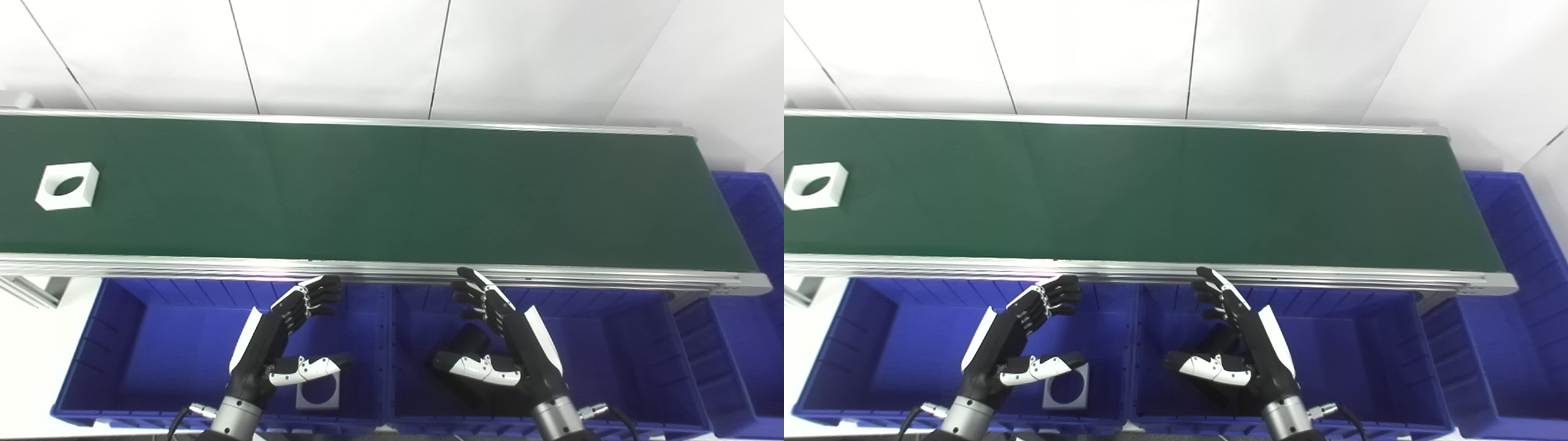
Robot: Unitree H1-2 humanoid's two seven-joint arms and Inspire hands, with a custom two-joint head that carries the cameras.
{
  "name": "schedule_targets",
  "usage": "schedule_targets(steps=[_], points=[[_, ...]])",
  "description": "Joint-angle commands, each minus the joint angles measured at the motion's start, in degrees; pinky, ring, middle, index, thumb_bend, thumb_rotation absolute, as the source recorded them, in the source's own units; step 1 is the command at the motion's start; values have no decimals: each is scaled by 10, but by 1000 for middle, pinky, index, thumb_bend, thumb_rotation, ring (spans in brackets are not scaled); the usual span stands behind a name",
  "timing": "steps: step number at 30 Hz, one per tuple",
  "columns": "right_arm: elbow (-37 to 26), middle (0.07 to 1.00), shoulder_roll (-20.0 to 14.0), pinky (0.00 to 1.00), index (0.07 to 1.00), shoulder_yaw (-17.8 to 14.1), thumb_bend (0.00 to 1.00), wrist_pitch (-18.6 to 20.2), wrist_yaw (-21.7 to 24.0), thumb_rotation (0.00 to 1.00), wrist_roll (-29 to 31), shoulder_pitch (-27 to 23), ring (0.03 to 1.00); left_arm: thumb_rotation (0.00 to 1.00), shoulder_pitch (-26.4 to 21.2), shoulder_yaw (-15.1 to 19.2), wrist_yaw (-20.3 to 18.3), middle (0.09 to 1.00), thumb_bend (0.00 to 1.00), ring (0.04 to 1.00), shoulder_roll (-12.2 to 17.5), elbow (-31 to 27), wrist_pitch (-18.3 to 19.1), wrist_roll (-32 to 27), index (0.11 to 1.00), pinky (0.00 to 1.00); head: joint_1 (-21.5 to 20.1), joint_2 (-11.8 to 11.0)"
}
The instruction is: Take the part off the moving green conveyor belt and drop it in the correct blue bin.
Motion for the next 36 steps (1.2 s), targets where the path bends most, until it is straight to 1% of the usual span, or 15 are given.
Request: schedule_targets(steps=[1,11,17,27,29,30,31,34,35,36], points=[[-14,843,0,725,903,0,912,-22,-1,417,2,-4,819,245,-4,-1,6,770,808,746,-3,-10,-24,-1,775,697,1,0],[-14,845,-1,727,906,0,908,-22,-1,424,1,-4,821,231,-5,-2,2,771,803,749,-2,-10,-25,-7,776,702,0,1],[-13,845,-1,725,907,0,913,-22,1,437,3,-4,822,243,-5,-2,4,773,804,751,-2,-11,-23,-1,778,703,0,1],[-8,841,-1,727,902,-1,916,-27,0,428,4,-6,816,244,-5,-2,4,774,806,750,-3,-10,-23,-1,777,699,-1,-1],[-5,839,-2,726,900,-1,916,-30,-2,430,2,-5,815,244,-5,-3,5,773,806,749,-4,-6,-25,0,777,698,8,-14],[-3,839,-2,727,900,-1,916,-32,-3,430,2,-5,815,240,-5,-3,5,774,804,749,-4,-5,-26,1,777,697,10,-16],[1,839,-3,726,900,-1,917,-34,-4,432,1,-4,815,238,-5,-4,7,774,802,750,-5,-1,-27,4,776,696,25,-31],[10,841,-7,717,903,-2,919,-43,-5,450,-2,-1,813,241,-5,-9,13,780,796,758,-5,10,-31,17,774,703,58,-53],[14,842,-11,714,907,-3,913,-49,-5,451,0,0,816,245,-6,-12,15,779,800,761,-7,15,-31,20,773,708,90,-68],[17,844,-14,716,910,-3,910,-53,-2,452,5,1,819,251,-5,-13,17,777,807,763,-8,18,-31,22,772,711,90,-68]])
